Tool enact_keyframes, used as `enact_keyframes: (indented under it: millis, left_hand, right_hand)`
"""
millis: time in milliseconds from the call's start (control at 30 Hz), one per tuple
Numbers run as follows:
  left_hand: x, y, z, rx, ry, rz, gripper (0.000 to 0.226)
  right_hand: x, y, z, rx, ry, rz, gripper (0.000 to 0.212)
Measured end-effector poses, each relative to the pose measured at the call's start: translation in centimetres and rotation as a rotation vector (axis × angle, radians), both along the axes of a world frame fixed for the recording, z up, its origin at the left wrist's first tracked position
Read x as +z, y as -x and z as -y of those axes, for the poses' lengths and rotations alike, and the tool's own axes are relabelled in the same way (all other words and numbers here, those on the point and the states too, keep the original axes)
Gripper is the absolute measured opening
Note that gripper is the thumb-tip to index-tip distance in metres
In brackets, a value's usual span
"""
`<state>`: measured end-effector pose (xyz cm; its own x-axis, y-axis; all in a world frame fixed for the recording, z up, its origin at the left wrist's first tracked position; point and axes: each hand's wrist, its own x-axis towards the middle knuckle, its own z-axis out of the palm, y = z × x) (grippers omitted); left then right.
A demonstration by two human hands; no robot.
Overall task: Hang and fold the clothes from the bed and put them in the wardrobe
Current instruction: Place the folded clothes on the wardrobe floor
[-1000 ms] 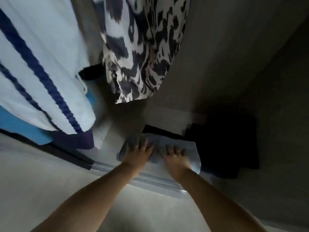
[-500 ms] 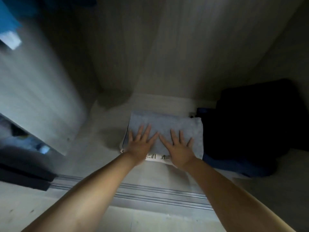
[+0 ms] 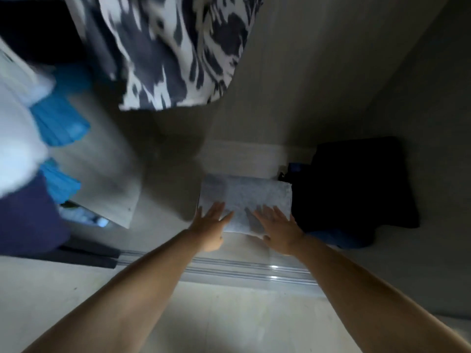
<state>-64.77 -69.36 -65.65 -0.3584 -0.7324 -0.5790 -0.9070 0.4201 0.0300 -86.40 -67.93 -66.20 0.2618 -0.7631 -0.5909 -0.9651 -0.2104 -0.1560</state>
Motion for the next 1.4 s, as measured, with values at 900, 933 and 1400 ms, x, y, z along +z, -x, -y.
enact_keyframes:
  millis: [900,933,1400]
  left_hand:
    - [47.1,7.7,-11.1,-0.145,0.059,-0.371,0.028]
    - [48.1,8.4,-11.4,-0.188,0.059,-0.376,0.028]
    - [58.5,31.5,-29.8,-0.818,0.126,-0.445,0.031]
  right_hand:
    - [47.0,3.2,-18.5,-0.573,0.19,-0.041,0.031]
    - [47.8,3.5,-19.8,-0.581,0.195,-0.054,0.032]
    - [58.4,19.1,-43.6,-1.001,0.265,-0.238,0.03]
